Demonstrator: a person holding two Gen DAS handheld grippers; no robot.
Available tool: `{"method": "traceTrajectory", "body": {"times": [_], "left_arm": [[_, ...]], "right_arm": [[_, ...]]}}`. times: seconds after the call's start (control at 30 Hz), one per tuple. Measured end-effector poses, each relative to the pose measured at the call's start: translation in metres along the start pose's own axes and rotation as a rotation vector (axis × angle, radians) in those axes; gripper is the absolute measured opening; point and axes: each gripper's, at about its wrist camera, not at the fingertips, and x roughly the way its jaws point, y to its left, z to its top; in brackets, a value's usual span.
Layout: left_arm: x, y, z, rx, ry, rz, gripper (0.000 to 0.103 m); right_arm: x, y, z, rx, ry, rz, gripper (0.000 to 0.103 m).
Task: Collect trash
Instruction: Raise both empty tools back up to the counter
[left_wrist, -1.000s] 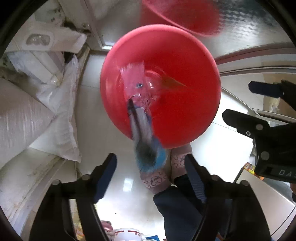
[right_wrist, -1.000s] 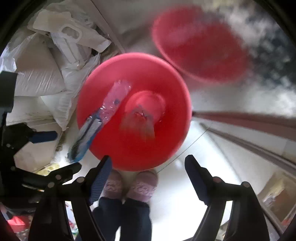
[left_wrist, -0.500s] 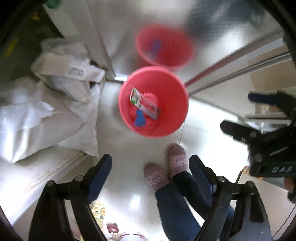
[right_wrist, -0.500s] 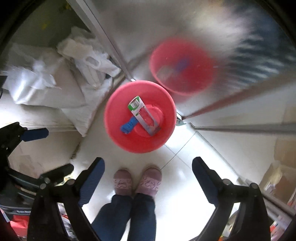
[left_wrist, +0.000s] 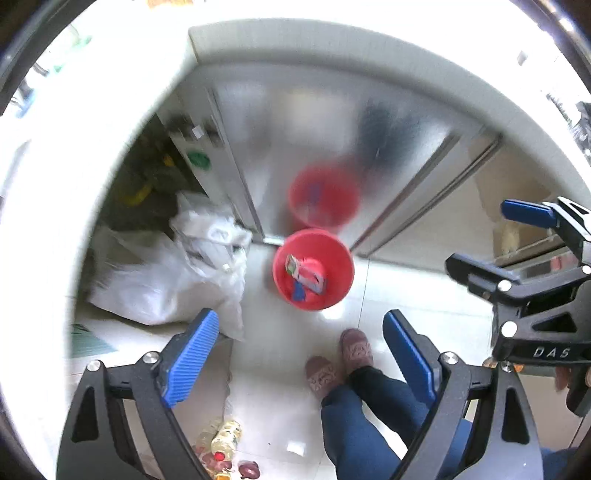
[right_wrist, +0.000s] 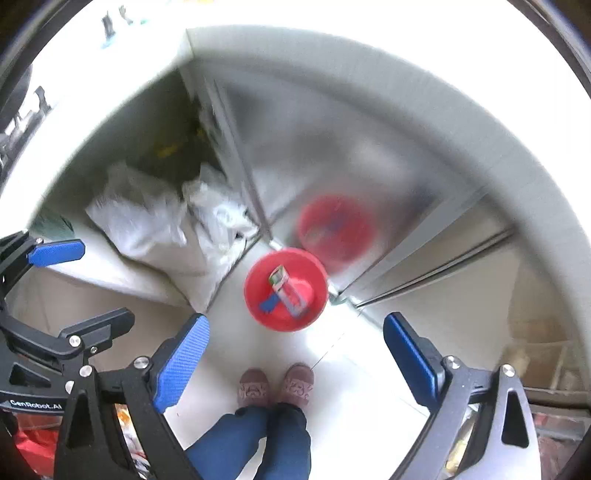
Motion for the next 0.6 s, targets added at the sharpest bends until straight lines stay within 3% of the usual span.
{"method": "traceTrajectory", "body": {"times": [0.07, 0.17, 0.33, 0.6], "left_arm": [[-0.037, 0.003, 0.005, -0.017, -0.047, 0.004, 0.090], [-0.088, 0.008, 0.012, -0.046, -0.126, -0.015, 0.103], [-0.158, 0.011, 0.034, -0.041, -0.239, 0.021, 0.103], [-0.234, 0.023, 0.065, -0.067, -0.388, 0.057, 0.103]], "right_arm": [[-0.031, -0.001, 0.008, 0.026, -0.037, -0.009, 0.095], [-0.077, -0.002, 0.019, 0.039, -0.084, 0.008, 0.095], [-0.145, -0.004, 0.039, 0.057, -0.198, -0.001, 0.095], [-0.202, -0.009, 0.074, 0.032, -0.321, 0.002, 0.095]]}}
